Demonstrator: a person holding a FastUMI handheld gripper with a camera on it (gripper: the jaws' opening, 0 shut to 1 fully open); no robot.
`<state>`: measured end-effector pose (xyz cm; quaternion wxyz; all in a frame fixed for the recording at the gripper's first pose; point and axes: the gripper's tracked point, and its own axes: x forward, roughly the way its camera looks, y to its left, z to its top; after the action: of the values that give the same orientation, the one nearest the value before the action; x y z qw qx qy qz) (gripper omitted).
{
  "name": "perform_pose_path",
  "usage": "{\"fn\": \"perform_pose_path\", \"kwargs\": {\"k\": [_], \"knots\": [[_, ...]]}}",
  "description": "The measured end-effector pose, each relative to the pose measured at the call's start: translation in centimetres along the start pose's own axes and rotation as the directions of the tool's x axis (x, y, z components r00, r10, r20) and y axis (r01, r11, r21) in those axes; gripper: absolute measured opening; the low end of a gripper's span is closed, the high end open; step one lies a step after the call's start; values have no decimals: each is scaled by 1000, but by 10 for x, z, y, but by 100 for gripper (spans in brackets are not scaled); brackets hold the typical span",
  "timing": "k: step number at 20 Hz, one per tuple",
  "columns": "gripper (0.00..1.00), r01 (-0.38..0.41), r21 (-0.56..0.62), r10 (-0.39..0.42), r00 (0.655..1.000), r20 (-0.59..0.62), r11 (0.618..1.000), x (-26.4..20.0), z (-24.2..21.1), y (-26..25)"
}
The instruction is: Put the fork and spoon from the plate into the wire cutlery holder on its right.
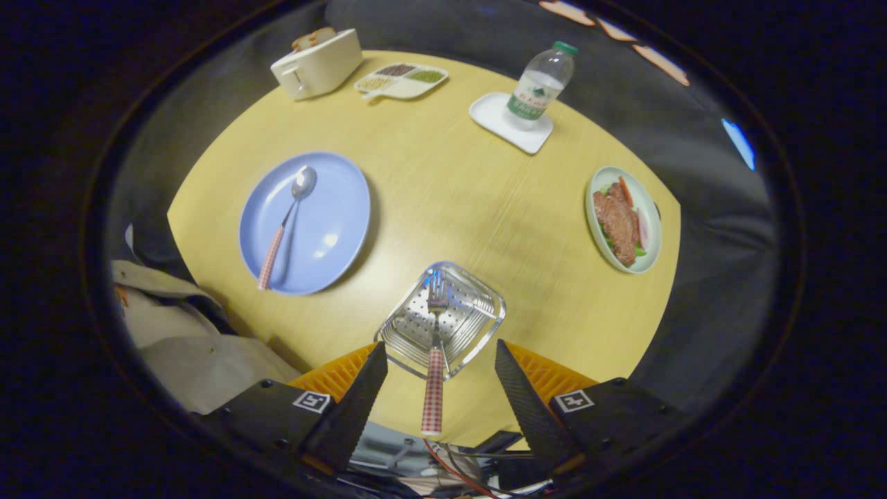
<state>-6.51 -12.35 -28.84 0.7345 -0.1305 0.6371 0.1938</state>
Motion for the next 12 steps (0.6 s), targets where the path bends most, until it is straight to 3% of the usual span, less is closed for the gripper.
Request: {"fn": "perform_pose_path", "kwargs": {"k": [1, 3, 6, 12], "knots": [[100, 2, 35, -4, 997, 71, 999, -5, 10, 6], [100, -7, 91, -13, 978, 209, 996, -16, 26, 22], [100, -10, 140, -45, 921, 386, 990, -27, 43, 46], [100, -62, 241, -91, 813, 575, 968, -40, 66, 94]]}}
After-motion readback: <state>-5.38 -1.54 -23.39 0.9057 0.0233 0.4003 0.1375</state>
